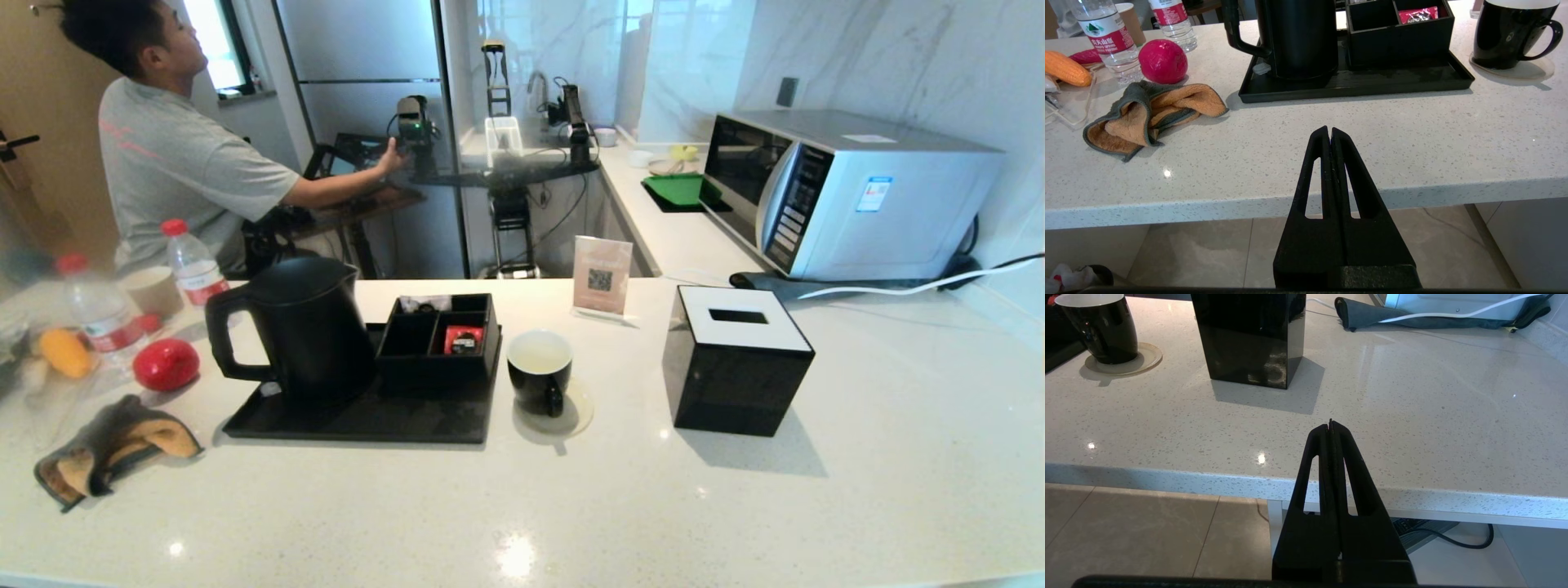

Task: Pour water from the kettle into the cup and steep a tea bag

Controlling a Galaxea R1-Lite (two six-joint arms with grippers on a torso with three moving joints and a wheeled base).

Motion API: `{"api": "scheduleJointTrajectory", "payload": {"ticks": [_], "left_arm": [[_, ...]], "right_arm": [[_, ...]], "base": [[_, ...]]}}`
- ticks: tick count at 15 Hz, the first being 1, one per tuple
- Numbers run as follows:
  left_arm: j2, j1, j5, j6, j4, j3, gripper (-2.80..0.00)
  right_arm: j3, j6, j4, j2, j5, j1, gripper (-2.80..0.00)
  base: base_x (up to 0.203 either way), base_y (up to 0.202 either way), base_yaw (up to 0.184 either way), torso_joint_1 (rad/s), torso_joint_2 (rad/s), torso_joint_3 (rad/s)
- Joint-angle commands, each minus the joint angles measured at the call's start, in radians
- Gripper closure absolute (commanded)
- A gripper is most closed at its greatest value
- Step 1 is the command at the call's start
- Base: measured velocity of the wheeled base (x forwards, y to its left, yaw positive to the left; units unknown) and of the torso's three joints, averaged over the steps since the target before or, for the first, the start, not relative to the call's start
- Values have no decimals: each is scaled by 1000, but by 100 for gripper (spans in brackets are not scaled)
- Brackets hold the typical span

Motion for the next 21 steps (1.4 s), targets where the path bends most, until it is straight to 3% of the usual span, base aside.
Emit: {"api": "scheduleJointTrajectory", "payload": {"ticks": [1,21], "left_arm": [[0,0,0,1,0,0,0],[0,0,0,1,0,0,0]], "right_arm": [[0,0,1,1,1,1,0],[0,1,1,1,0,0,0]], "base": [[0,0,0,0,0,0],[0,0,0,0,0,0]]}}
